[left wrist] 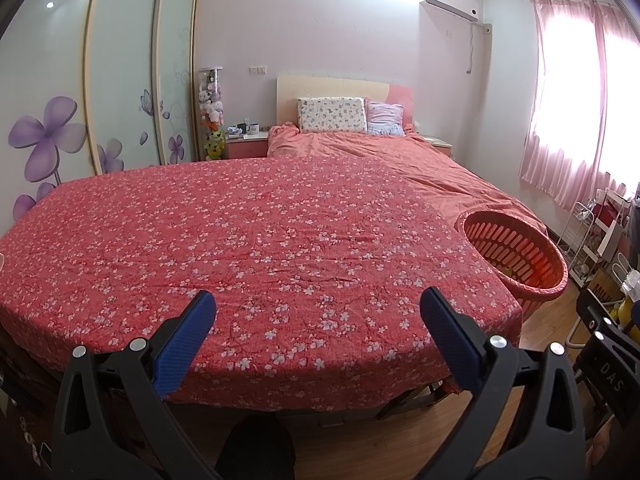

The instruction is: Collect trash

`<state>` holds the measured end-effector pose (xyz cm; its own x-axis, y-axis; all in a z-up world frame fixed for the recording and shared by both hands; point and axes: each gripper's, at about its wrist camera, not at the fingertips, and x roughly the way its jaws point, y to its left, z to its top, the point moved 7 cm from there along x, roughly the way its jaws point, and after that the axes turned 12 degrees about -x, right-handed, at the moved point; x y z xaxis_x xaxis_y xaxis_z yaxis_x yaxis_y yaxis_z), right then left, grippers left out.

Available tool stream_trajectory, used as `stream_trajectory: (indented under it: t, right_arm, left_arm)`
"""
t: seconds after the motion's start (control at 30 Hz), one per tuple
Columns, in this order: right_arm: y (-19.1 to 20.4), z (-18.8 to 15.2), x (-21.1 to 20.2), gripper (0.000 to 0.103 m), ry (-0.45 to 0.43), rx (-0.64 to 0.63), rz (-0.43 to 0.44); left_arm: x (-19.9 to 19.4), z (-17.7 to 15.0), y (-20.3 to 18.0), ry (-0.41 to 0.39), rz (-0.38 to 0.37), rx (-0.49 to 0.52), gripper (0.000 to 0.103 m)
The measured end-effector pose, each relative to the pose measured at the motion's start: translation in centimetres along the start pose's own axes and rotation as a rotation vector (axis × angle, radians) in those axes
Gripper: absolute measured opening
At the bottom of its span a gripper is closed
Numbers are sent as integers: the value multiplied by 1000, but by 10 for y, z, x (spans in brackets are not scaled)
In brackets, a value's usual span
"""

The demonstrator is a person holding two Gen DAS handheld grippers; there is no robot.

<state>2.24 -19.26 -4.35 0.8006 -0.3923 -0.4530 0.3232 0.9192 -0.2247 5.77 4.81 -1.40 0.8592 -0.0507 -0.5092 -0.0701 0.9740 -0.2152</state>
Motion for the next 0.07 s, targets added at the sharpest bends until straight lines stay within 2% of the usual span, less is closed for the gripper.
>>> stream_trajectory:
  t: [0.07]
  right_arm:
    - [0,0,0,99,-1,0,0]
  left_arm:
    - [0,0,1,3,-4,1,101]
